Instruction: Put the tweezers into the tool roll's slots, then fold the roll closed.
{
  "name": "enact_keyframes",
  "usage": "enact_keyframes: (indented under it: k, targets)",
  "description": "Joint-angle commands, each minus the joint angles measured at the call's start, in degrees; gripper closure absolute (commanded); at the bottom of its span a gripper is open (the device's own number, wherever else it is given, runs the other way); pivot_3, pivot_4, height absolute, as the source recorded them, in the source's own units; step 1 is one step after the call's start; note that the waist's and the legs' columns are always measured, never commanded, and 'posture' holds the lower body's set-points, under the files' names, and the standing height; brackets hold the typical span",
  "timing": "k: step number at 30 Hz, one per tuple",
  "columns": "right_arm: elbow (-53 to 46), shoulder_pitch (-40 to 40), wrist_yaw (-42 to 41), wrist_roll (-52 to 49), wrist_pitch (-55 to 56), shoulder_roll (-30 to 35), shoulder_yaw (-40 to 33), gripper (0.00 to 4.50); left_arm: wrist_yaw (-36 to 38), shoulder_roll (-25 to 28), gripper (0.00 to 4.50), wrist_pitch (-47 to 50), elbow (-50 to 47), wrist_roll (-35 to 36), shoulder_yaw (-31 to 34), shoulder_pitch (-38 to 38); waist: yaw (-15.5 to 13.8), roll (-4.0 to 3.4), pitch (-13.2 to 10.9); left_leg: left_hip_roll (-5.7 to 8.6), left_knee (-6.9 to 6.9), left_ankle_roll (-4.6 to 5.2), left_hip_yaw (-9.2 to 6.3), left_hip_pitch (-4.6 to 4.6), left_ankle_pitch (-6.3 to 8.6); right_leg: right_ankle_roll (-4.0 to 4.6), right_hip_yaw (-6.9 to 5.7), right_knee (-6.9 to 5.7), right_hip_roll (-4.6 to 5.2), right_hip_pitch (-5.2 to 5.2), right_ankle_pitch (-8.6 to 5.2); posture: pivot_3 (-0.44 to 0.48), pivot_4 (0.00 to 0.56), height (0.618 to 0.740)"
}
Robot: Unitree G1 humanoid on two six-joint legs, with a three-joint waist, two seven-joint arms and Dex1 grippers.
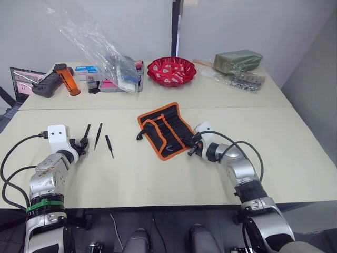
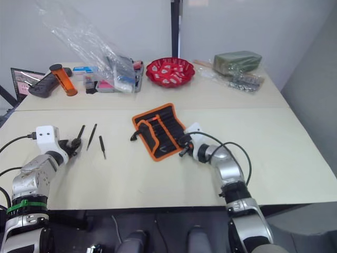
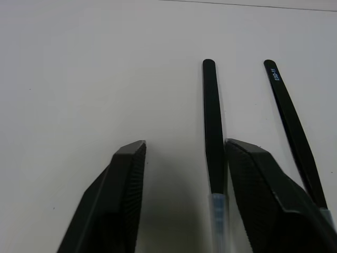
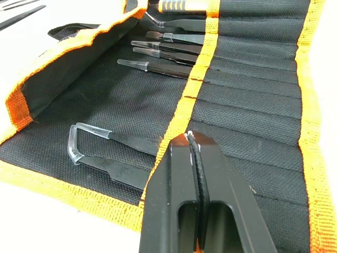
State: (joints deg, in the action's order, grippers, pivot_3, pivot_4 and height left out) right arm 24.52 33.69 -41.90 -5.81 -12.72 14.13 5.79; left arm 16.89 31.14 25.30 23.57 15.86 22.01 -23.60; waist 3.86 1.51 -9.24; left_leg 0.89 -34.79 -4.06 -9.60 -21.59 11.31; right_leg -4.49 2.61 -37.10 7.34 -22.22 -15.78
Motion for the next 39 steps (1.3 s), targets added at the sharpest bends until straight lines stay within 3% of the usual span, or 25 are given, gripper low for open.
enact_keyframes:
  k: [1, 3, 4, 16, 24, 30, 39]
  targets:
    - [-1.0, -0.7, -0.1, -0.3, -1.1, -0.1, 0.4, 4.5, 0.7, -0.3, 3.74, -0.1, 1.0, 0.3, -0.3, 0.1, -0.1, 0.0, 0.0, 0.0, 0.0, 0.0, 0.0, 0.0, 0.0, 0.0, 0.0, 0.0, 0.0, 0.0, 0.0, 0.0, 0.15, 0.74]
    - [-1.2, -0.7, 0.0, -0.3, -1.2, -0.2, 0.5, 4.5, 1.0, -0.2, 4.38, -0.5, 1.1, 0.5, 0.1, 0.0, -0.1, 0.0, 0.0, 0.0, 0.0, 0.0, 0.0, 0.0, 0.0, 0.0, 0.0, 0.0, 0.0, 0.0, 0.0, 0.0, 0.15, 0.74]
    - [-1.2, -0.7, 0.0, -0.3, -1.2, -0.2, 0.5, 4.5, 0.9, -0.5, 4.45, -0.5, 0.4, 1.1, 0.7, 0.4, -0.1, 0.0, 0.0, 0.0, 0.0, 0.0, 0.0, 0.0, 0.0, 0.0, 0.0, 0.0, 0.0, 0.0, 0.0, 0.0, 0.15, 0.74]
    - [-5.6, -0.9, -0.7, -2.9, -0.2, -0.8, -0.5, 4.5, -0.4, 0.1, 4.45, 0.0, -11.9, 5.1, 6.4, 7.0, 0.1, -0.02, 0.0, 0.0, 0.02, 0.0, -0.02, -0.09, 0.0, 0.0, 0.0, 0.0, 0.0, -0.09, 0.0, 0.0, 0.15, 0.74]
    - [-7.5, -0.5, 1.1, -3.5, 0.3, -1.9, -1.0, 4.5, 0.5, 1.0, 4.45, 2.5, -17.4, 6.2, 6.0, 6.8, -0.1, -0.03, 0.0, 0.0, -0.02, 0.0, -0.03, -0.17, 0.0, 0.0, -0.01, 0.02, 0.0, -0.11, 0.0, 0.0, 0.15, 0.74]
    - [-6.1, -1.5, 2.9, -2.5, 0.4, -2.2, -0.7, 4.5, 3.6, 2.3, 4.45, 4.6, -21.3, 7.1, 2.6, 4.9, -0.1, -0.04, -0.1, 0.0, -0.02, 0.0, -0.03, -0.19, 0.0, 0.0, -0.01, 0.02, 0.0, -0.11, 0.0, 0.0, 0.15, 0.74]
    - [-1.2, -3.0, 5.1, -2.3, 2.1, -3.7, -0.7, 4.5, 19.3, 9.5, 4.45, 15.7, -26.3, 9.1, -11.9, -2.4, 0.1, -0.1, -0.1, 0.0, 0.03, 0.0, -0.04, -0.16, 0.0, -0.01, -0.03, 0.0, 0.0, -0.11, -0.01, 0.0, 0.15, 0.74]
